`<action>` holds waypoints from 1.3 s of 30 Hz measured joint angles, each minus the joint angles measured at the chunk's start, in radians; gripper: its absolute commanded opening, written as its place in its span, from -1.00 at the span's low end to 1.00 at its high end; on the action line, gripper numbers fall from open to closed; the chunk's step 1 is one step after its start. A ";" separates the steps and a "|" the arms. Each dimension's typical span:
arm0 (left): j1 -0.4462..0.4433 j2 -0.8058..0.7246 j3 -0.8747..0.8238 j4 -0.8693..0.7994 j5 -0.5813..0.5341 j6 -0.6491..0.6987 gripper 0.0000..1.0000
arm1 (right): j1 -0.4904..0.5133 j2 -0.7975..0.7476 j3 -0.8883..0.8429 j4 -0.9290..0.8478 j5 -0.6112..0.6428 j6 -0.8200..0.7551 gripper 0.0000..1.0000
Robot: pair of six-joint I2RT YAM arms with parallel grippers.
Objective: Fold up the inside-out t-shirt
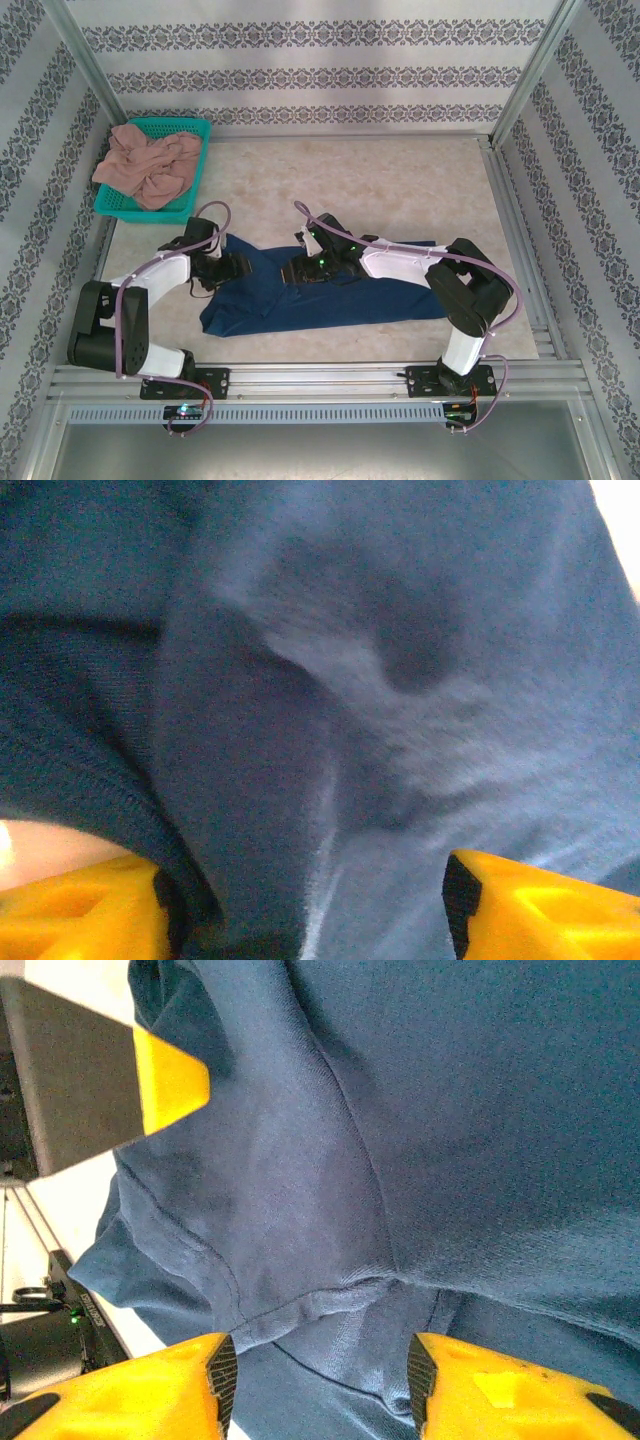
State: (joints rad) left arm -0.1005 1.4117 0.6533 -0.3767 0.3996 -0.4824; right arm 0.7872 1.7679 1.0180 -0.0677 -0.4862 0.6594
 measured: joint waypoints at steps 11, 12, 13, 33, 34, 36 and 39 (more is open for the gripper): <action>-0.010 -0.005 -0.047 0.048 0.019 -0.016 -0.69 | 0.000 0.000 0.000 -0.001 0.000 0.007 0.00; -0.010 -0.006 -0.052 0.058 0.024 -0.018 -0.79 | -0.002 0.000 0.000 -0.002 0.000 0.007 0.00; -0.010 -0.006 -0.058 0.072 0.031 -0.019 -0.92 | -0.005 0.000 0.000 -0.003 0.000 0.007 0.00; 0.034 -0.038 0.214 -0.225 -0.314 0.019 -1.00 | -0.278 -0.210 -0.113 -0.064 0.036 -0.044 0.03; 0.035 -0.032 0.234 -0.267 -0.357 0.032 -1.00 | -0.291 -0.213 -0.121 -0.064 0.034 -0.047 0.03; 0.037 -0.018 0.278 -0.342 -0.437 0.056 -1.00 | -0.315 -0.217 -0.134 -0.064 0.029 -0.055 0.03; 0.032 0.000 0.359 -0.449 -0.549 0.089 -1.00 | -0.356 -0.222 -0.154 -0.064 0.019 -0.066 0.04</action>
State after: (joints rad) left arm -0.0685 1.4120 1.0126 -0.8261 -0.1497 -0.3939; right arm 0.4316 1.5459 0.8639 -0.1318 -0.4675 0.5934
